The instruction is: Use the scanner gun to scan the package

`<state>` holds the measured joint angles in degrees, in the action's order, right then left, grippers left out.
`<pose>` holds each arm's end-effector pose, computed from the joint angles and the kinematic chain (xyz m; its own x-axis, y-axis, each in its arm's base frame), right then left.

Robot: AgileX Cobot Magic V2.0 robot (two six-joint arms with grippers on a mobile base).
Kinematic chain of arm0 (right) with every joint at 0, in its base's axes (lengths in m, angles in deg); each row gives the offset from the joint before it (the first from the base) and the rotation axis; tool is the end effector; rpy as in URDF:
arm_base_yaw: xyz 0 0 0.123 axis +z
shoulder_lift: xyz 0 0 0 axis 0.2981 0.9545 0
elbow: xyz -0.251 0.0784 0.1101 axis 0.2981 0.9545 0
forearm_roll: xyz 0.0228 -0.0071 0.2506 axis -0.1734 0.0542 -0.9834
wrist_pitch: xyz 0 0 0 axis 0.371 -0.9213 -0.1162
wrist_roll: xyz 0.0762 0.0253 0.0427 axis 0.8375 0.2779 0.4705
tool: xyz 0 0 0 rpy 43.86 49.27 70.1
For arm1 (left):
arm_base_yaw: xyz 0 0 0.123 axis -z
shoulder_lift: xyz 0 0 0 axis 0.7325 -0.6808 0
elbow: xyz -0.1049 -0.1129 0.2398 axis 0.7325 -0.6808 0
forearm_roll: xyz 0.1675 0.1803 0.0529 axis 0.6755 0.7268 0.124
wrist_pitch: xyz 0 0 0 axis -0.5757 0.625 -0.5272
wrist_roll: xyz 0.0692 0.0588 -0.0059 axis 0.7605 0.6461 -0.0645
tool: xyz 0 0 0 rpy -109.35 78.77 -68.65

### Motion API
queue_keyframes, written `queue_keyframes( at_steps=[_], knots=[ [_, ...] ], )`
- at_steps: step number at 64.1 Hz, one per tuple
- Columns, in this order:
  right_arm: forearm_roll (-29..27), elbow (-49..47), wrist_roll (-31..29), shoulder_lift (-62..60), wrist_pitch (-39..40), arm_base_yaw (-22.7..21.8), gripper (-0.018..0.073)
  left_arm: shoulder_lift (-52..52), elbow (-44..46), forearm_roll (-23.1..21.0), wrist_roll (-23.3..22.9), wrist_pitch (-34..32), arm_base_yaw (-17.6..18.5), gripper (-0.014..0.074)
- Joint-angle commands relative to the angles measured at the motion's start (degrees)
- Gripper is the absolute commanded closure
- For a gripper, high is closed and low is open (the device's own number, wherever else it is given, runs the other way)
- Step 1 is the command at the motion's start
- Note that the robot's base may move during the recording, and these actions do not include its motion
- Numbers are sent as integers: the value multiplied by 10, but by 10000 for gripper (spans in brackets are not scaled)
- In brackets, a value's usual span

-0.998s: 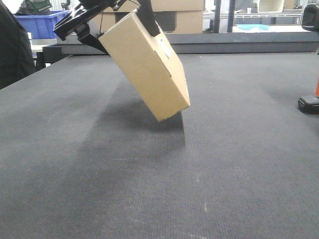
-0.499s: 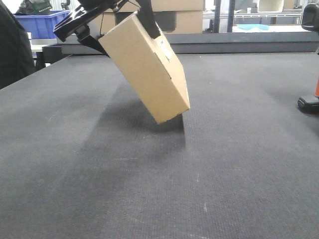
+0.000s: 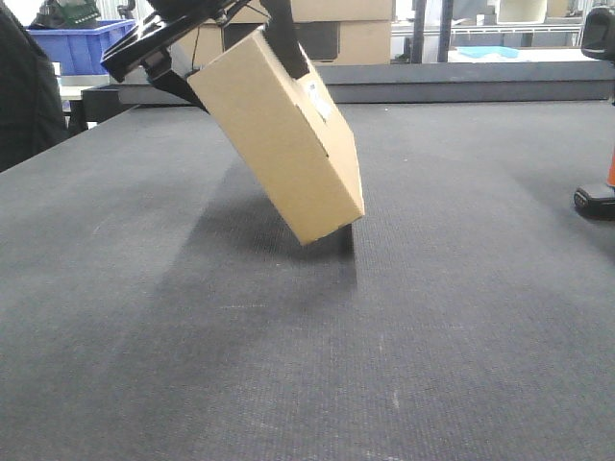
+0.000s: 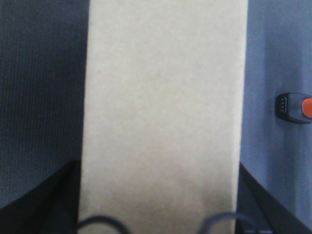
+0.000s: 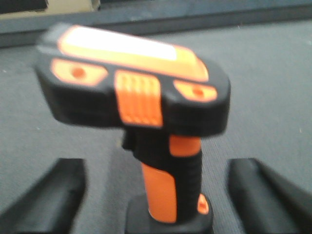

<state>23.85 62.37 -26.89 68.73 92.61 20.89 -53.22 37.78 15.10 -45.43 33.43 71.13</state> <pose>0.2678 0.0009 0.2040 -0.2170 0.1384 -0.9663 0.1413 0.9839 0.1092 0.3615 -0.1822 0.3042 -0.8935 -0.2321 -0.3844 -0.0161 0.8720 -0.4892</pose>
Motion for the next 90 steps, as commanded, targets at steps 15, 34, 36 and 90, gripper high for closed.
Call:
queue_keyframes(
  at_steps=[15,34,36,90],
  knots=[
    [-10,-19,-3,55,55,-1,-1,5,5,-3,1,-2,3,708],
    [-11,-65,22,103,57,-1,-1,5,5,-3,1,6,3,708],
    [-11,-68,22,106,57,-1,-1,5,5,-3,1,6,3,708],
    [-11,-105,30,140,82,-1,421,5,5,9,1,10,3,708]
  ],
)
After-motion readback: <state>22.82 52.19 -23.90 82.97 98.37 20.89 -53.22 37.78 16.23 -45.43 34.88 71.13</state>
